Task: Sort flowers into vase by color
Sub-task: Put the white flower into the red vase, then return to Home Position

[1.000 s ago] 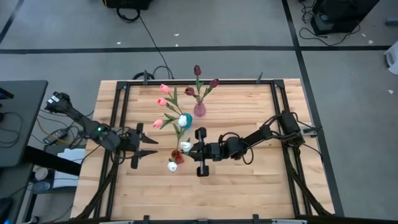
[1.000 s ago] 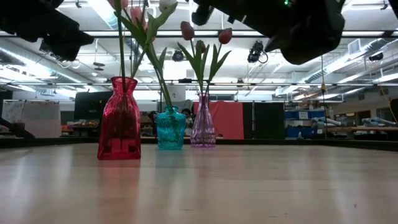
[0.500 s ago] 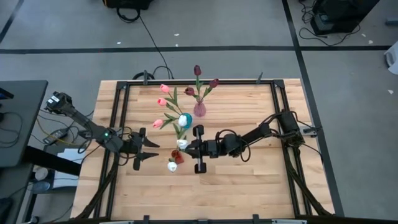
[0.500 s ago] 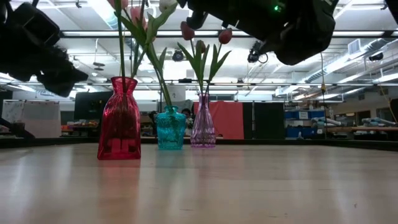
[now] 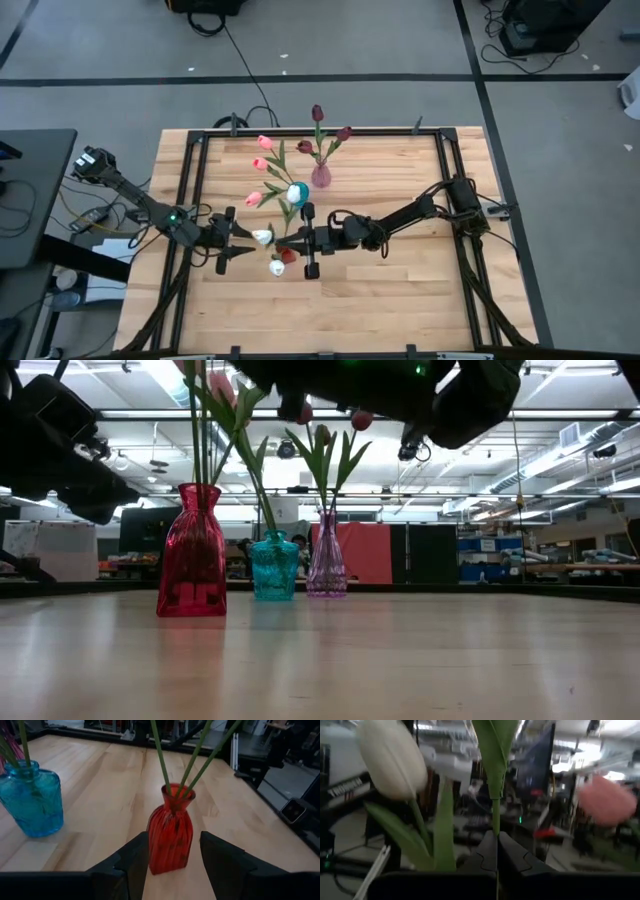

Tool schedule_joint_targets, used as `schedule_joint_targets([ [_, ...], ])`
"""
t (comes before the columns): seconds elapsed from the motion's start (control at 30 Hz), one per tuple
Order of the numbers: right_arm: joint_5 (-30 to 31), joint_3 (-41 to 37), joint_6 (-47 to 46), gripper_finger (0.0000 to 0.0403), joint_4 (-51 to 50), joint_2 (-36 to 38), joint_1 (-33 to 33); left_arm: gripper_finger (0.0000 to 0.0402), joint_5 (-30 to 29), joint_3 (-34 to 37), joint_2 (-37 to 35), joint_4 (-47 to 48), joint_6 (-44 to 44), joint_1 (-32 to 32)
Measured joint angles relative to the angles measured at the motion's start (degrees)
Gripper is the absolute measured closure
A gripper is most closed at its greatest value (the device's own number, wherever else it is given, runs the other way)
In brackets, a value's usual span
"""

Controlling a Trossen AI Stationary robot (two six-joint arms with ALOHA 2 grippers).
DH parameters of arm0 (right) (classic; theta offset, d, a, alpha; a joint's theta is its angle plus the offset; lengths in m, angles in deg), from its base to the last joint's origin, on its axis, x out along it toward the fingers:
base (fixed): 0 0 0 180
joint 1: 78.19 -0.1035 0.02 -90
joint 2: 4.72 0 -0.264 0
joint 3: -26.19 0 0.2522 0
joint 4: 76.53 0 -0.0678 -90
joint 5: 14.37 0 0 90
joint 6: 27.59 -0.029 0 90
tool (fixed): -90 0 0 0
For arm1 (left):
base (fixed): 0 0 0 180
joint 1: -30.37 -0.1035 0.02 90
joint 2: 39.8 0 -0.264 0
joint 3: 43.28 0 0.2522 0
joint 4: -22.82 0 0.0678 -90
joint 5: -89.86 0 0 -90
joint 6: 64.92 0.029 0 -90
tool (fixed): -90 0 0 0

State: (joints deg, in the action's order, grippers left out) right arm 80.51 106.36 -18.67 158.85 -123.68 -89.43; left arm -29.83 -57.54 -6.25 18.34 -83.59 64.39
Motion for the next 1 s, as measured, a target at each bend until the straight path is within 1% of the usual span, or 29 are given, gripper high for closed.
schedule_joint_targets([
  [0.2, 0.0, -0.3, -4.1, 0.0387, -9.7, 0.0, 0.8, 0.0218, 0.9, 0.0, 1.0, 0.2, -2.0, 0.0],
  [0.3, -0.3, -0.3, -4.9, 0.0372, -13.0, 0.0, 1.2, 0.0218, 3.5, 0.0, 1.0, -0.1, -3.5, 0.0],
  [0.37, -0.4, -0.4, -4.9, 0.0359, -17.3, 0.4, 1.3, 0.0218, 5.9, 0.0, 1.0, -0.3, -4.7, 0.0],
  [0.43, -0.4, -0.4, -4.8, 0.0348, -21.7, 1.3, 1.2, 0.0218, 6.9, 0.0, 0.9, 0.0, -5.7, 0.0],
  [0.6, -0.4, -0.4, -4.8, 0.0333, -30.7, 4.8, 1.2, 0.0218, 6.7, 0.0, 0.9, 0.2, -5.8, 0.0],
  [0.8, -0.2, -0.4, -5.4, 0.0332, -42.4, 10.6, 1.2, 0.0218, 5.8, 0.0, 0.9, -0.2, -5.6, 0.0],
  [0.87, -1.3, -0.4, -6.5, 0.0332, -46.9, 12.7, 1.1, 0.0218, 5.8, 0.0, 0.9, -0.6, -4.1, 0.0],
  [0.93, -3.0, -1.2, -7.6, 0.0332, -48.9, 14.7, 1.1, 0.0218, 5.4, 0.0, 0.9, -0.6, -2.5, 0.0],
  [1.0, -2.9, -3.4, -7.8, 0.0332, -48.7, 17.3, 0.9, 0.0218, 4.4, 0.0, 0.8, -0.6, -1.4, 0.0],
])
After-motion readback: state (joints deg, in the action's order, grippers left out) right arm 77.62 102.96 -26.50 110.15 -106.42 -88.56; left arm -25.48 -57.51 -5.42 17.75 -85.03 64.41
